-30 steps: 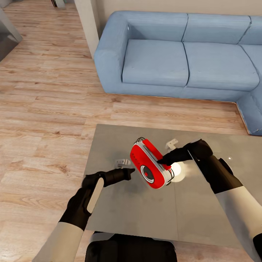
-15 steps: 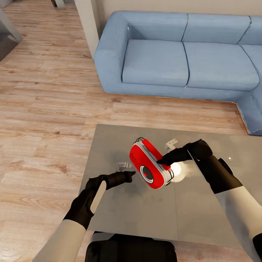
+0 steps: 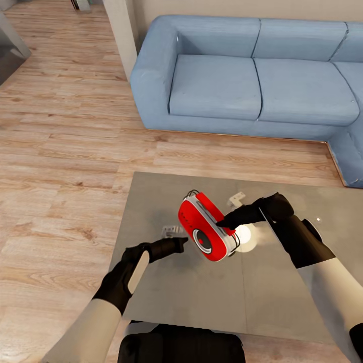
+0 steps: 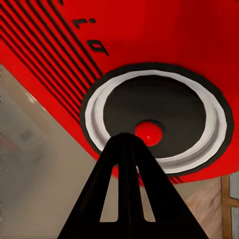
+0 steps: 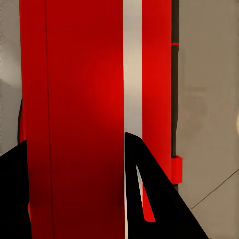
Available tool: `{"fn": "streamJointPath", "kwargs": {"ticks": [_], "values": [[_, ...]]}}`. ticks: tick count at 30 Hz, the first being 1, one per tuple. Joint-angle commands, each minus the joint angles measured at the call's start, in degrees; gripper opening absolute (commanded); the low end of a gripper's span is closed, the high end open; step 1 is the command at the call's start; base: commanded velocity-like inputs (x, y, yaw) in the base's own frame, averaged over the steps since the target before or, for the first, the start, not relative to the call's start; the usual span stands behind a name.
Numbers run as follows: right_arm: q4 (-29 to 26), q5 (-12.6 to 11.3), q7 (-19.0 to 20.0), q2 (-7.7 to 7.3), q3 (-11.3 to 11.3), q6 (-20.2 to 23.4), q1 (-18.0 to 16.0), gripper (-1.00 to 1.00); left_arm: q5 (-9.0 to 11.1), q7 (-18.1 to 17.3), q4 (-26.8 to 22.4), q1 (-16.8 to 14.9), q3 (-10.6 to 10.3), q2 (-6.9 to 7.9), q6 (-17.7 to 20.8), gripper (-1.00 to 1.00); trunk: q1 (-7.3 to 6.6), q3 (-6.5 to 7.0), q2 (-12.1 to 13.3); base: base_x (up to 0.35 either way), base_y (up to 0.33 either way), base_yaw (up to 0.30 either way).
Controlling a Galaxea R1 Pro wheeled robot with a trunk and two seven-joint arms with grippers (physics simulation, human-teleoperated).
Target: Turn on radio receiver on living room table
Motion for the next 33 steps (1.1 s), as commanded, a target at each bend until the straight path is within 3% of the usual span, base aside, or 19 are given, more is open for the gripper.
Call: {"fn": "streamJointPath", "kwargs": {"ticks": [1,11,15,19,23,25,27,33], "values": [[0.0,-0.6,0.0,0.04,0.0,0.2,0.0,-1.00,0.0,0.0,0.7,-0.4,0.0,0.00,-0.4,-1.00,0.00,0.00,0.0,0.000,0.000,0.000],[0.0,-0.6,-0.1,0.09,0.1,0.2,0.0,-1.00,2.1,0.0,4.4,-1.6,0.0,0.00,-2.8,-1.00,0.00,0.00,0.0,0.000,0.000,0.000],[0.0,-0.6,-0.4,0.11,2.3,0.2,0.0,-1.00,2.2,0.0,5.6,-1.7,-0.2,0.00,-4.1,-1.00,0.00,0.00,0.0,0.000,0.000,0.000],[0.1,-0.6,-0.4,0.11,2.9,0.2,0.0,-1.00,3.4,0.0,5.8,-1.7,-0.4,0.00,-4.7,-1.00,0.00,0.00,0.0,0.000,0.000,0.000],[0.2,-0.6,-0.4,0.04,3.0,0.2,0.0,-1.00,4.7,0.0,6.2,-1.7,-3.4,0.00,-5.0,-1.00,0.00,0.00,0.0,0.000,0.000,0.000],[0.2,-0.7,-0.4,0.03,3.1,0.2,0.0,-1.00,6.9,0.0,6.4,-1.7,-6.1,0.00,-5.3,-1.00,0.00,0.00,0.0,0.000,0.000,0.000],[0.3,-0.7,-0.3,0.03,3.1,0.2,0.0,-1.00,8.2,0.0,7.0,-1.7,-7.5,0.00,-6.2,-1.00,0.00,0.00,0.0,0.000,0.000,0.000],[0.4,-0.7,-0.2,0.03,3.1,0.2,0.0,-1.00,9.1,0.0,8.9,-1.7,-8.8,0.00,-7.6,-1.00,0.00,0.00,0.0,0.000,0.000,0.000]]}}
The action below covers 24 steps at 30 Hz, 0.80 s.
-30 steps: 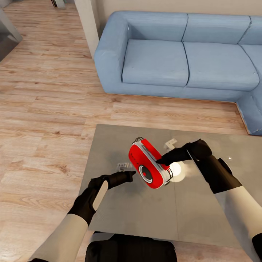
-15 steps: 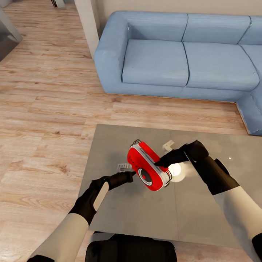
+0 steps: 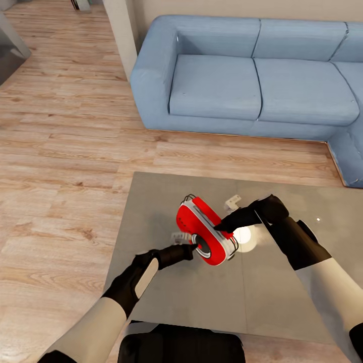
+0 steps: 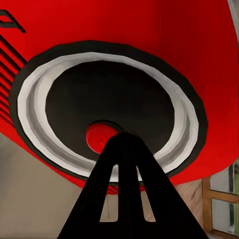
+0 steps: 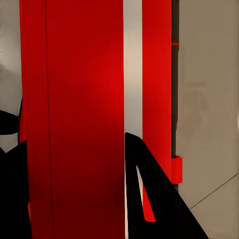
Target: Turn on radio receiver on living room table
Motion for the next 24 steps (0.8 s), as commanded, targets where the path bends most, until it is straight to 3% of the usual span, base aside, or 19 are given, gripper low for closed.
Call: {"fn": "streamJointPath", "kwargs": {"ticks": [1,24], "values": [[0.0,-0.6,0.0,0.00,0.0,0.2,0.0,-1.00,0.0,0.0,0.1,0.0,0.0,0.00,0.0,-1.00,0.00,0.00,0.0,0.000,0.000,0.000],[0.0,-0.8,0.2,0.01,0.1,0.2,0.0,-1.00,0.1,0.0,3.3,-0.2,-0.4,0.00,-0.8,-1.00,0.00,0.00,0.0,0.000,0.000,0.000]]}}
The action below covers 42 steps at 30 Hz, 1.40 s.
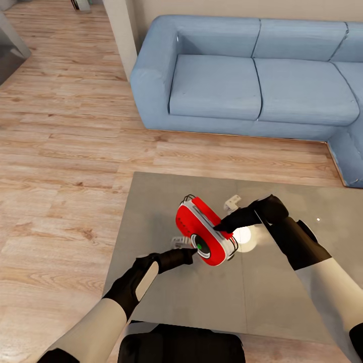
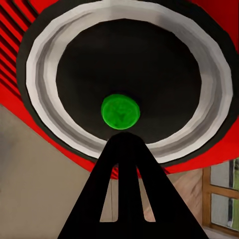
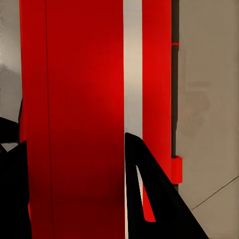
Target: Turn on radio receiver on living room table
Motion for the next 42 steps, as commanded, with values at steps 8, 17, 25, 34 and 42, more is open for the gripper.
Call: {"fn": "streamJointPath", "kwargs": {"ticks": [8,17,25,34,42], "values": [[0.0,-0.6,0.0,0.00,0.0,0.2,0.0,-1.00,0.0,0.0,-0.1,-1.1,0.0,0.00,0.0,-1.00,0.00,0.00,0.0,0.000,0.000,0.000],[1.3,-0.3,-0.6,-0.04,-0.2,0.2,0.0,-1.00,-0.1,-0.3,-1.1,-1.1,0.0,0.00,0.0,-1.00,0.00,0.00,0.0,0.000,0.000,0.000],[2.2,0.0,-7.4,-0.45,-2.0,0.2,0.0,-1.00,-0.1,-0.6,-1.4,-1.1,0.0,0.00,0.1,-1.00,0.00,0.00,0.0,0.000,0.000,0.000],[2.3,0.1,-11.5,-0.94,-4.3,0.2,0.0,-1.00,-0.1,-0.6,-1.4,-1.1,0.0,0.00,0.1,-1.00,0.00,0.00,0.0,0.000,0.000,0.000],[2.2,3.4,-16.8,-1.03,-4.4,0.2,0.0,-1.00,-0.1,-0.6,-1.1,-1.1,0.0,0.00,0.1,-1.00,0.00,0.00,0.0,0.000,0.000,0.000]]}}
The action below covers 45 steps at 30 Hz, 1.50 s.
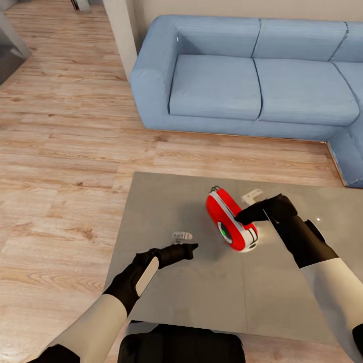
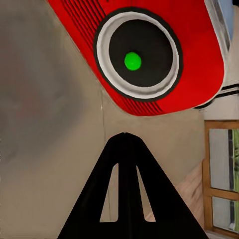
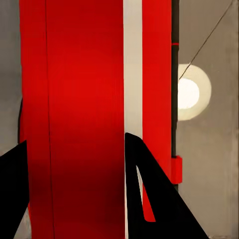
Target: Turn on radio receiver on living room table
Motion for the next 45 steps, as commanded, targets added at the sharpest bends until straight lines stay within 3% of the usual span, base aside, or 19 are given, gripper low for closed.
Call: {"fn": "streamJointPath", "kwargs": {"ticks": [1,5,12,19,45], "values": [[0.0,0.9,-0.1,0.00,-0.1,0.1,0.0,-1.00,0.0,0.0,0.1,0.0,0.0,0.00,0.0,-1.00,0.00,0.00,0.0,0.000,0.000,0.000],[-0.3,2.4,-0.3,-0.03,-2.1,0.1,0.0,-1.00,-0.1,0.1,0.2,0.0,0.0,0.00,0.0,-1.00,0.00,0.00,0.0,0.000,0.000,0.000],[-0.9,6.1,-0.4,-0.03,-3.0,0.1,0.0,-1.00,-0.1,0.1,0.3,0.0,-0.1,0.00,0.0,-1.00,0.00,0.00,0.0,0.000,0.000,0.000],[-0.8,6.4,-1.7,0.05,-6.1,0.1,0.0,-1.00,-0.1,0.1,0.3,0.0,-0.1,0.00,0.0,-1.00,0.00,0.00,0.0,0.000,0.000,0.000],[-0.8,6.4,-2.1,0.06,-6.3,0.1,0.0,-1.00,-0.1,0.2,0.4,0.0,-0.1,0.00,0.0,-1.00,0.00,0.00,0.0,0.000,0.000,0.000]]}}
